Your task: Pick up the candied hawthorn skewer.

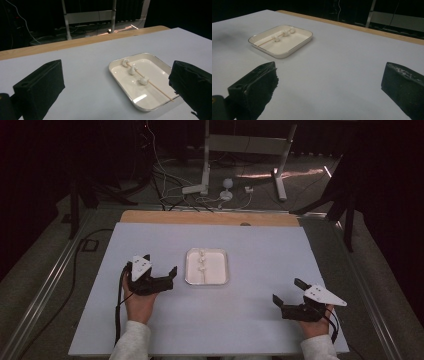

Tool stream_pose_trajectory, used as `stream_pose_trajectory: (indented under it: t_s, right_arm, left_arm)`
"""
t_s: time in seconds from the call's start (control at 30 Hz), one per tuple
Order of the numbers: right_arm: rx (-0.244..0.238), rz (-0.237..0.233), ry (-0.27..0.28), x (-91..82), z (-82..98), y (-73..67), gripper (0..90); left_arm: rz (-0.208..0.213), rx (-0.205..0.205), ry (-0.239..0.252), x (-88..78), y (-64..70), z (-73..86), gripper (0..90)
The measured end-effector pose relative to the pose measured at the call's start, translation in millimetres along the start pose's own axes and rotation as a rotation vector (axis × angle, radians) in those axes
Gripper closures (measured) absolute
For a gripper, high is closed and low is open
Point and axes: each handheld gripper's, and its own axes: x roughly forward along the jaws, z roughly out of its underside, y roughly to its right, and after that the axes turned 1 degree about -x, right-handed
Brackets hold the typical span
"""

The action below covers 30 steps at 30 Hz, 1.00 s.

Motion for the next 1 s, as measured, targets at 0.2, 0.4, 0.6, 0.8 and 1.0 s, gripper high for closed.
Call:
stream_pose_trajectory:
  t_s: [0.2,0.4,0.6,0.8,1.0]
  right_arm:
    - [0.000,-0.002,-0.003,0.6,0.1,-0.1,0.2]
    - [0.001,-0.005,-0.005,1.1,0.3,0.0,0.2]
    - [0.001,-0.007,-0.008,2.0,0.4,-0.4,0.2]
    - [0.011,-0.011,-0.006,0.9,1.0,-0.7,0.2]
    - [0.012,-0.013,-0.005,0.1,1.0,-1.2,0.2]
  left_arm:
    - [0.008,-0.004,-0.014,15.4,8.2,0.0,0.5]
    - [0.010,-0.010,-0.032,31.1,17.6,3.7,0.5]
    - [0.014,0.005,-0.074,49.1,31.3,8.8,0.5]
    - [0.021,0.025,-0.130,69.3,50.1,11.9,1.0]
    - [0.031,0.034,-0.173,83.2,62.1,14.5,1.2]
